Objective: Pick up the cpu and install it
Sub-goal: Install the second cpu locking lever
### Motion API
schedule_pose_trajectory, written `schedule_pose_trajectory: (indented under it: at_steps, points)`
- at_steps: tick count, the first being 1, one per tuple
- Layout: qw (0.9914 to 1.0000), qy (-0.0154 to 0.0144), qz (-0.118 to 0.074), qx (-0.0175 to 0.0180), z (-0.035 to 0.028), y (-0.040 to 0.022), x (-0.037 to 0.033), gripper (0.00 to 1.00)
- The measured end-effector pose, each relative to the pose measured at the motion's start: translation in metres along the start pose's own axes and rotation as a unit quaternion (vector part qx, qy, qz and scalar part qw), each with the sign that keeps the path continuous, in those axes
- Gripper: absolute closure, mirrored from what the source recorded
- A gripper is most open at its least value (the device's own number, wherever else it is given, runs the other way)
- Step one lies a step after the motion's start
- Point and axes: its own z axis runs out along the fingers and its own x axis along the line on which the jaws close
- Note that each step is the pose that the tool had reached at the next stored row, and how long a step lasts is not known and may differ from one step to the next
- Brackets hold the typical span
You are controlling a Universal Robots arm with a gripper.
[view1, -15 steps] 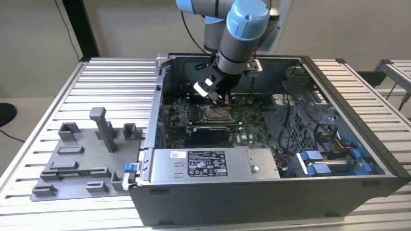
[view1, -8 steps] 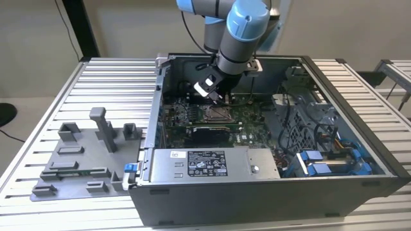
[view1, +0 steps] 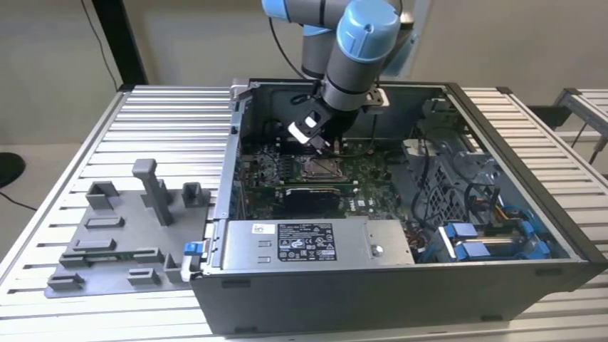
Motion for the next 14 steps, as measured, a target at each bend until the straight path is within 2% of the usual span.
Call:
schedule_pose_trajectory:
  at_steps: [6,8,9,11,14]
  points:
    - [1.00000,0.0007,0.000,-0.0002,0.0016,0.0018,0.0023,1.00]
    - [0.99999,0.0043,0.000,-0.0007,0.0023,0.0023,0.0045,1.00]
    - [0.99997,0.0075,-0.001,-0.0009,0.0024,0.0023,0.0051,1.00]
    - [0.99992,0.0121,-0.001,-0.0017,0.0013,0.0024,0.0060,1.00]
    - [0.99993,0.0121,0.000,0.0003,-0.0084,0.0018,0.0087,1.00]
